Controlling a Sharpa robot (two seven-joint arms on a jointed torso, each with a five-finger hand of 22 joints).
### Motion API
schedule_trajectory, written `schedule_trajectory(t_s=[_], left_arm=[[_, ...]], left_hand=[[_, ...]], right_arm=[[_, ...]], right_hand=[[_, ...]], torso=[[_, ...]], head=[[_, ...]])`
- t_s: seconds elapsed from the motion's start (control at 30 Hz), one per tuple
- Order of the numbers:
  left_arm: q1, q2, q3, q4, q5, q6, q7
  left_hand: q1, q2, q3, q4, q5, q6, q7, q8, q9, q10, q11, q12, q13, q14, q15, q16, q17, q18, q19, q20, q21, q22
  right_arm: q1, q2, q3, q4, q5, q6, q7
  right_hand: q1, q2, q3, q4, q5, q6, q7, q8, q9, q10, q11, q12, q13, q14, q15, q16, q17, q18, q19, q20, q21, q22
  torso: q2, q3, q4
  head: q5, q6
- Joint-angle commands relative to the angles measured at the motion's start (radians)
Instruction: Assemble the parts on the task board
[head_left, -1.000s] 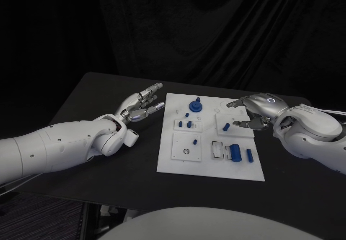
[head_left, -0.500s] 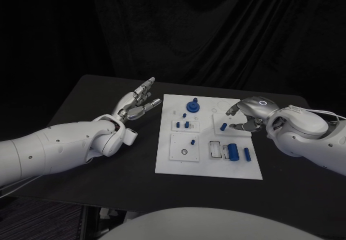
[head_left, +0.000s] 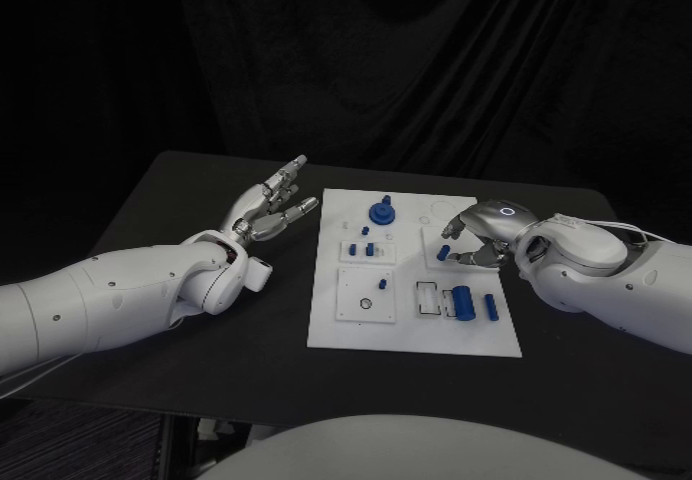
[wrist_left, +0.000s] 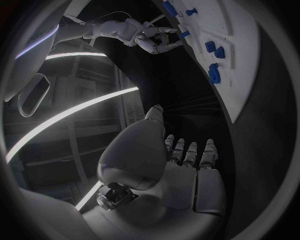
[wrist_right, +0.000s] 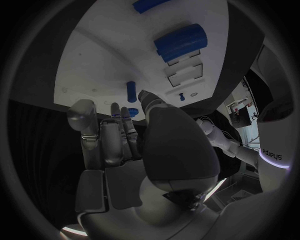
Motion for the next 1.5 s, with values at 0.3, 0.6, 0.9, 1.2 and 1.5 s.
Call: schedule_trajectory(t_s=[0.3, 0.6, 0.9, 1.2, 1.5], left_arm=[[-0.001, 0.002, 0.001, 0.010, 0.004, 0.039, 0.141], [-0.003, 0.004, 0.001, 0.011, 0.004, 0.053, 0.136], [-0.004, 0.003, 0.001, 0.011, 0.004, 0.060, 0.136], [-0.005, 0.003, 0.001, 0.014, 0.004, 0.069, 0.136], [-0.005, 0.006, 0.001, 0.015, 0.004, 0.083, 0.132]], left_hand=[[0.032, 0.007, -0.004, 0.004, 0.018, 0.007, 0.035, 0.000, 0.002, 0.001, 0.043, 0.014, 0.001, 0.000, 0.029, -0.004, -0.002, 0.016, 0.004, 0.018, -0.003, -0.006], [0.042, 0.009, -0.003, 0.001, 0.031, 0.017, 0.049, 0.001, 0.003, 0.003, 0.069, 0.022, 0.002, 0.000, 0.036, -0.004, -0.002, 0.016, 0.004, 0.024, -0.003, -0.008], [0.044, 0.009, -0.003, 0.000, 0.034, 0.020, 0.052, 0.002, 0.003, 0.003, 0.071, 0.023, 0.002, 0.000, 0.038, -0.004, -0.002, 0.016, 0.005, 0.026, -0.003, -0.009], [0.049, 0.010, -0.003, -0.002, 0.041, 0.026, 0.057, 0.002, 0.004, 0.004, 0.077, 0.025, 0.002, 0.000, 0.044, -0.004, -0.002, 0.016, 0.005, 0.033, -0.003, -0.009], [0.057, 0.013, 0.000, -0.006, 0.050, 0.036, 0.068, 0.004, 0.005, 0.005, 0.085, 0.030, 0.002, 0.000, 0.055, -0.004, -0.002, 0.016, 0.006, 0.044, -0.002, -0.009]], right_arm=[[-0.010, 0.027, 0.001, -0.034, 0.001, -0.007, 0.019], [-0.017, 0.039, 0.001, -0.048, 0.002, 0.004, 0.031], [-0.021, 0.047, 0.001, -0.054, 0.025, 0.017, 0.045], [-0.023, 0.053, 0.002, -0.060, 0.030, 0.014, 0.053], [-0.024, 0.060, 0.002, -0.060, 0.030, 0.013, 0.053]], right_hand=[[0.033, 0.015, 0.020, -0.030, -0.006, 0.006, 0.007, -0.005, 0.001, 0.023, -0.001, -0.020, -0.004, 0.008, -0.002, 0.001, -0.002, -0.013, 0.007, -0.001, 0.006, 0.115], [0.047, 0.024, 0.067, -0.057, -0.005, 0.029, 0.004, -0.006, 0.006, 0.107, -0.014, -0.034, -0.007, 0.013, -0.013, 0.005, 0.005, -0.016, 0.016, -0.010, 0.031, 0.120], [0.044, 0.015, 0.116, -0.066, -0.006, 0.087, 0.003, 0.011, 0.019, 0.176, -0.023, -0.062, -0.016, 0.019, -0.022, 0.009, 0.011, -0.019, 0.021, -0.019, 0.047, 0.123], [0.047, 0.014, 0.157, -0.085, -0.008, 0.160, -0.011, 0.035, 0.039, 0.253, -0.039, -0.083, -0.021, 0.023, -0.034, 0.011, 0.016, -0.021, 0.027, -0.029, 0.066, 0.127], [0.047, 0.018, 0.168, -0.102, -0.009, 0.198, -0.026, 0.048, 0.057, 0.304, -0.054, -0.093, -0.020, 0.027, -0.047, 0.010, 0.017, -0.022, 0.032, -0.040, 0.080, 0.129]], torso=[[0.001, -0.0005, 0.0008], [0.000, -0.0008, 0.0008], [-0.001, -0.0009, 0.0015], [-0.001, -0.0004, 0.0008], [-0.002, 0.0002, 0.0010]], head=[[-0.011, 0.000], [-0.014, 0.000], [-0.032, 0.000], [-0.070, 0.000], [-0.109, 0.000]])
